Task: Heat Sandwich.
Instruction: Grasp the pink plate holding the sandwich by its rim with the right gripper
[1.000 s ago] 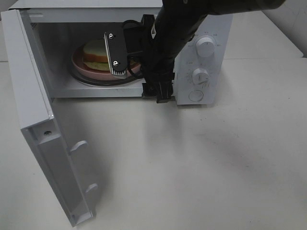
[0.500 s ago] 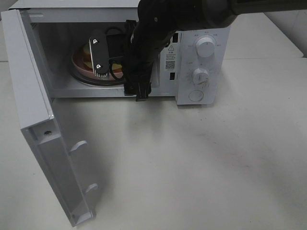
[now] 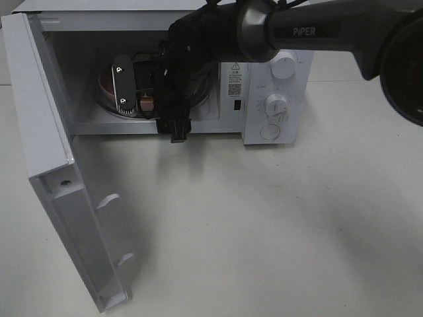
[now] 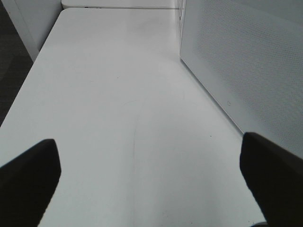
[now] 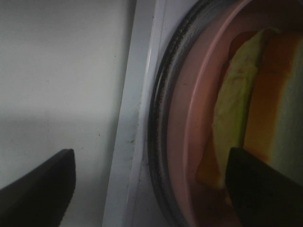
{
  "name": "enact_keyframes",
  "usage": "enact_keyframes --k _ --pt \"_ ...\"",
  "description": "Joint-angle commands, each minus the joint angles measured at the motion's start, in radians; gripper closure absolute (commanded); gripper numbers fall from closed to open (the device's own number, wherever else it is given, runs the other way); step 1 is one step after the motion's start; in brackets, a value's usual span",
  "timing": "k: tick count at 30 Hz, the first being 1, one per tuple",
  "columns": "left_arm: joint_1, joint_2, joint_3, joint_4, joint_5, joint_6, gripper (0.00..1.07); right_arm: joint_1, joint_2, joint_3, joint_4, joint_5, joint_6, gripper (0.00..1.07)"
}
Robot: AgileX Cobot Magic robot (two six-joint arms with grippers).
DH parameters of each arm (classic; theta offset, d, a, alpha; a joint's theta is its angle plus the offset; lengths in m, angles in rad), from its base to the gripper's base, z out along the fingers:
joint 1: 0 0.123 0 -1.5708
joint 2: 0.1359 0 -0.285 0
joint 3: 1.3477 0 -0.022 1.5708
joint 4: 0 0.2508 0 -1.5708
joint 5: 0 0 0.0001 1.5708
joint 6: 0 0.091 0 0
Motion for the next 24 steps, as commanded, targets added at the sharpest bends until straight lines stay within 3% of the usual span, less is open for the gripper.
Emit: enact_keyframes --k 1,5,24 --pt "0.003 -0.009 0.001 0.000 -0.010 0.000 0.09 0.000 0.019 -0.044 -0.011 0.025 0.010 0.25" --pt "0.003 -0.009 0.001 0.000 -0.010 0.000 0.09 -0.010 0.054 -0.127 -0.038 0.052 0.010 0.26" --pt "0.003 -0.009 0.001 0.000 -0.010 0.000 0.09 -0.019 0.101 -0.140 -0.040 0.029 0.004 0.28"
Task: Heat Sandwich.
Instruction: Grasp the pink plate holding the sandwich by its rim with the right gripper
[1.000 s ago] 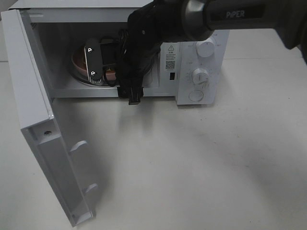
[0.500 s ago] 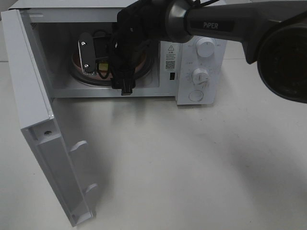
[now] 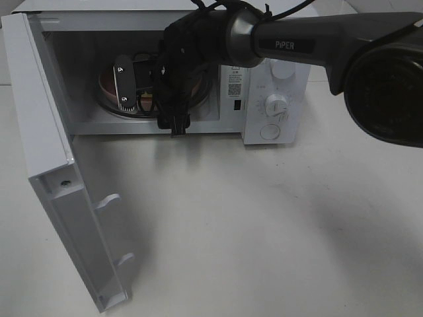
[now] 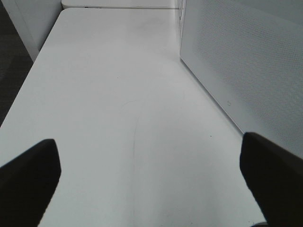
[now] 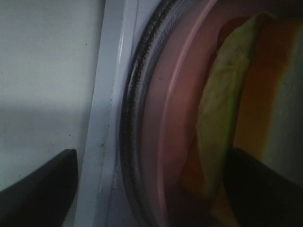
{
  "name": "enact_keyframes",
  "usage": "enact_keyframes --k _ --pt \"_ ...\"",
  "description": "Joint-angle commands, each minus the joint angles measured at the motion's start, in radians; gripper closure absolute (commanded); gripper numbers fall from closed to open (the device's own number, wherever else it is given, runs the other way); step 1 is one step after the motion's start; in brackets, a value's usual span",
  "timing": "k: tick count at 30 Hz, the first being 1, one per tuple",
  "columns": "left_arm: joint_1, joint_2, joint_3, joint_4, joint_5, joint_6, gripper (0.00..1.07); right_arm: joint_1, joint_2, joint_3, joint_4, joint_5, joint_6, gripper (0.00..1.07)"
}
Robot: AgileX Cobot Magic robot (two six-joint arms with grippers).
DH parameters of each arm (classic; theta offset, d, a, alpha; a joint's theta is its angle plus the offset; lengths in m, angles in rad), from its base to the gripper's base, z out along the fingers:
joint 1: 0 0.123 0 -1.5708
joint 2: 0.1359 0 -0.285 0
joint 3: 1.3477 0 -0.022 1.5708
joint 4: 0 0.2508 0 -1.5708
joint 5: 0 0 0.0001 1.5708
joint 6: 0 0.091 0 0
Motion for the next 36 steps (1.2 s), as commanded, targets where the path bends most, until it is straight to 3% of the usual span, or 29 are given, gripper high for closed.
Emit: enact_keyframes --k 1,11,14,15,16,17,19,20,21,36 --pt "0.003 -0.009 0.001 0.000 -0.010 0.000 0.09 -0.005 0.014 -0.005 0.002 -0.021 0.004 0.28" --pt "0.003 -0.009 0.001 0.000 -0.010 0.000 0.09 -0.008 0.052 -0.017 0.014 -0.025 0.019 0.35" --pt "0.003 -0.009 0.001 0.000 -0.010 0.000 0.09 -0.008 0.048 -0.017 0.007 -0.020 0.056 0.52" --pt "0.003 -0.009 0.001 0.000 -0.010 0.000 0.09 -0.008 0.048 -0.017 0.007 -0.020 0.056 0.52" --pt "0.003 -0.009 0.001 0.000 -0.010 0.000 0.09 -0.008 0.044 -0.017 0.003 -0.020 0.072 0.59" --pt "0.003 -0.009 0.001 0.000 -0.010 0.000 0.09 -0.009 0.036 -0.017 -0.014 -0.011 0.096 0.78" --pt "0.003 -0.009 0.001 0.000 -0.010 0.000 0.09 -0.010 0.031 -0.017 -0.016 0.005 0.110 0.97" --pt "0.003 -0.009 0.001 0.000 -0.010 0.000 0.09 -0.010 0.031 -0.017 -0.016 0.005 0.110 0.97" --pt "0.003 -0.009 0.001 0.000 -0.010 0.000 0.09 -0.010 0.029 -0.017 -0.018 0.012 0.110 1.07" --pt "0.003 -0.009 0.001 0.000 -0.010 0.000 0.09 -0.021 0.007 -0.009 -0.007 0.032 0.103 1.07"
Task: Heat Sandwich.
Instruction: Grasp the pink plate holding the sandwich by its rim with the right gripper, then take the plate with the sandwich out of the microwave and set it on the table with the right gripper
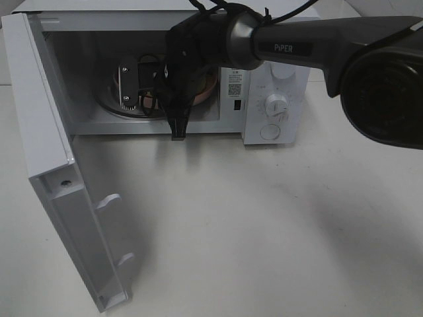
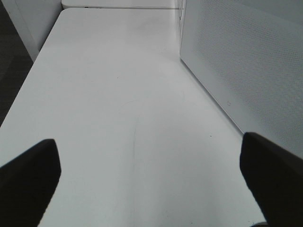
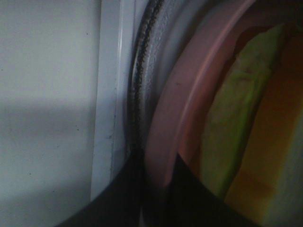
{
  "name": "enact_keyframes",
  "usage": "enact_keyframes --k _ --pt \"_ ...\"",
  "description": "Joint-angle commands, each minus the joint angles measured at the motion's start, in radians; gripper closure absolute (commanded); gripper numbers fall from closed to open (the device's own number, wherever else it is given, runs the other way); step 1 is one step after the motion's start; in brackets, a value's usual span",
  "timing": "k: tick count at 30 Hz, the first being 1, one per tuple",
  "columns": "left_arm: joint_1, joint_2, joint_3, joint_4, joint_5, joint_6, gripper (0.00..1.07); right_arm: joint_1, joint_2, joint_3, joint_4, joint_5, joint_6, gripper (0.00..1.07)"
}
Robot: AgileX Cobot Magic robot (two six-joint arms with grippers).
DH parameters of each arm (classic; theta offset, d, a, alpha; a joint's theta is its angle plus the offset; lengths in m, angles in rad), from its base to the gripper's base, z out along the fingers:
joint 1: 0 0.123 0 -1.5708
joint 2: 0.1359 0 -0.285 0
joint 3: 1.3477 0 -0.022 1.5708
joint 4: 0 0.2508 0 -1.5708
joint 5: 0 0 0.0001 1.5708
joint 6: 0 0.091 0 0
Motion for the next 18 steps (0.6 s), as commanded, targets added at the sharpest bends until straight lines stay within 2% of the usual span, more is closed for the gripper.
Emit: enact_keyframes --k 1,13,18 --pt "0.003 -0.009 0.001 0.000 -0.010 0.000 0.09 -0.009 -0.011 0.003 0.002 -0.001 0.010 1.07" --pt "0.003 -0.009 0.001 0.000 -0.010 0.000 0.09 -0.009 -0.015 0.004 0.011 -0.001 -0.011 1.07" --pt "0.003 -0.009 0.001 0.000 -0.010 0.000 0.09 -0.009 -0.051 0.072 0.014 -0.063 -0.048 1.07"
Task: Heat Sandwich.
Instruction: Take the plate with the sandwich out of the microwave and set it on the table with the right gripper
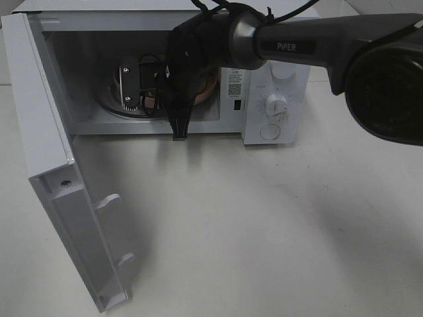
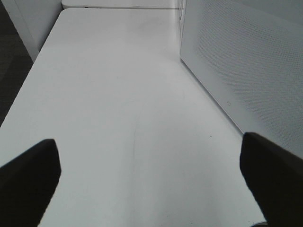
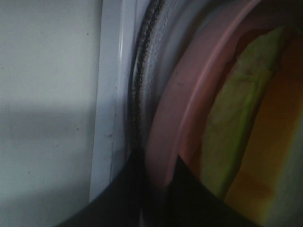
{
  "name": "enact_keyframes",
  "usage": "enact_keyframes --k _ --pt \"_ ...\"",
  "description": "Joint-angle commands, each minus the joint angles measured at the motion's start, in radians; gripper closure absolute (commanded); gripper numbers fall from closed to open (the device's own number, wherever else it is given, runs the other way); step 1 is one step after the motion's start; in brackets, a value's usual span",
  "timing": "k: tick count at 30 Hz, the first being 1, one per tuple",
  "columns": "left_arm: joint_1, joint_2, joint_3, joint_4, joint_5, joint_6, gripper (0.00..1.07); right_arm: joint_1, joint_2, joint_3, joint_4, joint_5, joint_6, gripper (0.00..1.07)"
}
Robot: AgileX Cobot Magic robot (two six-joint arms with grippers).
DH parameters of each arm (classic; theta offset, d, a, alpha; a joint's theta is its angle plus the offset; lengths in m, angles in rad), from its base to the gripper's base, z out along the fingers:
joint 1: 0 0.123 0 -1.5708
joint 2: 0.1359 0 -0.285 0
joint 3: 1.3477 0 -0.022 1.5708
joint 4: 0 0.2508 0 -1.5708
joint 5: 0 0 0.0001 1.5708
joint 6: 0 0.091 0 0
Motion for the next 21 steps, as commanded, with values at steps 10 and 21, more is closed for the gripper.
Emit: enact_keyframes --k 10,21 --pt "0.003 -0.009 0.001 0.000 -0.010 0.000 0.09 -0.007 -0.143 0.223 -0.005 -0.165 -0.058 1.07" --pt "0.003 -0.009 0.001 0.000 -0.010 0.000 0.09 -0.004 -0.264 0.403 -0.016 -0.252 -0.064 1.07"
